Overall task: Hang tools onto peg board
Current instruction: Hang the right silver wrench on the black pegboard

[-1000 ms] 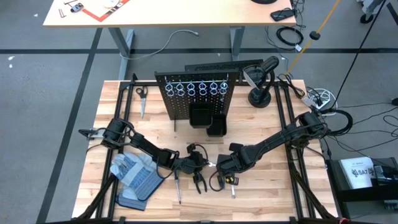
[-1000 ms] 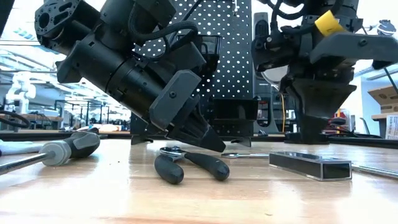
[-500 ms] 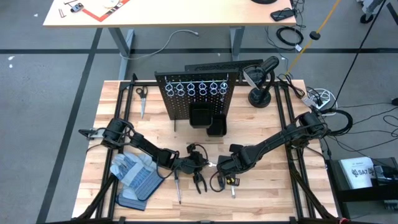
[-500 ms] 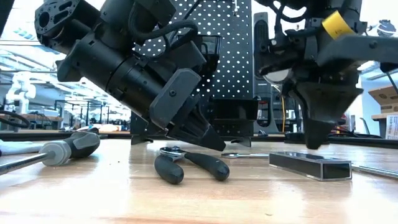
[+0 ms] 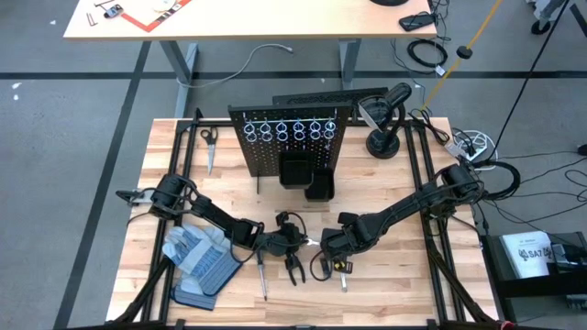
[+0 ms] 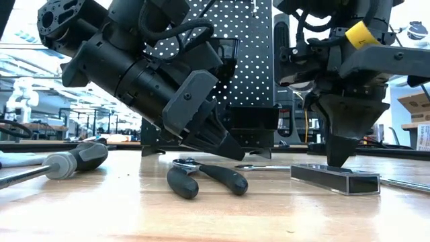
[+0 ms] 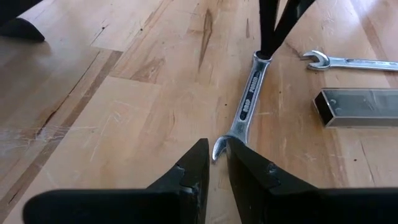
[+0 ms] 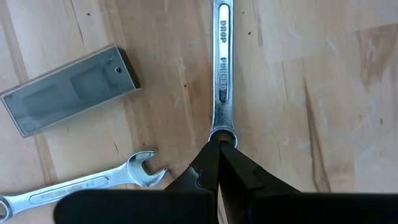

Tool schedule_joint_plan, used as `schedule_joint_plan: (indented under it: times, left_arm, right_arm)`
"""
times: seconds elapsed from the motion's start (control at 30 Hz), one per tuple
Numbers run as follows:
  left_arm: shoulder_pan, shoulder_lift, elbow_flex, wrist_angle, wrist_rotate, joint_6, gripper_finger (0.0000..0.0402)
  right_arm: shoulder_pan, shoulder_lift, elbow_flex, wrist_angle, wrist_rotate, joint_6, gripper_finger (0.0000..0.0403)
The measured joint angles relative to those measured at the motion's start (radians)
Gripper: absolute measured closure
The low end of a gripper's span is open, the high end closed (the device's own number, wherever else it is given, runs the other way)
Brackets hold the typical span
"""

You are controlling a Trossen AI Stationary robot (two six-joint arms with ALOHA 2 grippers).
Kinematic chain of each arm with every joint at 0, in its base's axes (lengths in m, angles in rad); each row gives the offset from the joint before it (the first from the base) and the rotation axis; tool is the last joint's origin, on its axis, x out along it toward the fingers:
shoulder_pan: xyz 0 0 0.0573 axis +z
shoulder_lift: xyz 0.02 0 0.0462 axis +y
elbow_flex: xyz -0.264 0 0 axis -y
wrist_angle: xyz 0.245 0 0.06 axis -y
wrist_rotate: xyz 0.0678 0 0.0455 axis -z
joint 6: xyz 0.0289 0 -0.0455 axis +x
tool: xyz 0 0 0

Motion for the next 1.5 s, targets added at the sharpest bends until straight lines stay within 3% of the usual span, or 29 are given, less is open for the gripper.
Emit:
schedule_joint_plan:
  times: [0.6, 0.87, 1.23, 1.5]
  left_arm:
    - [0.001, 0.0, 0.0, 0.014, 0.001, -0.003, 0.0336]
    - [0.016, -0.001, 0.004, -0.027, 0.063, -0.032, 0.0336]
    - [0.037, 0.047, 0.01, -0.054, 0.082, -0.128, 0.0336]
    - [0.048, 0.054, 0.011, -0.081, 0.116, -0.161, 0.0336]
  right_arm:
    - [-0.017, -0.001, -0.059, 0.045, -0.06, 0.05, 0.0403]
    - [-0.021, 0.0, -0.061, 0.065, -0.072, 0.05, 0.0403]
    - [-0.018, 0.007, 0.006, 0.043, -0.059, 0.009, 0.0403]
    - [-0.007, 0.006, 0.07, 0.015, 0.011, -0.028, 0.0357]
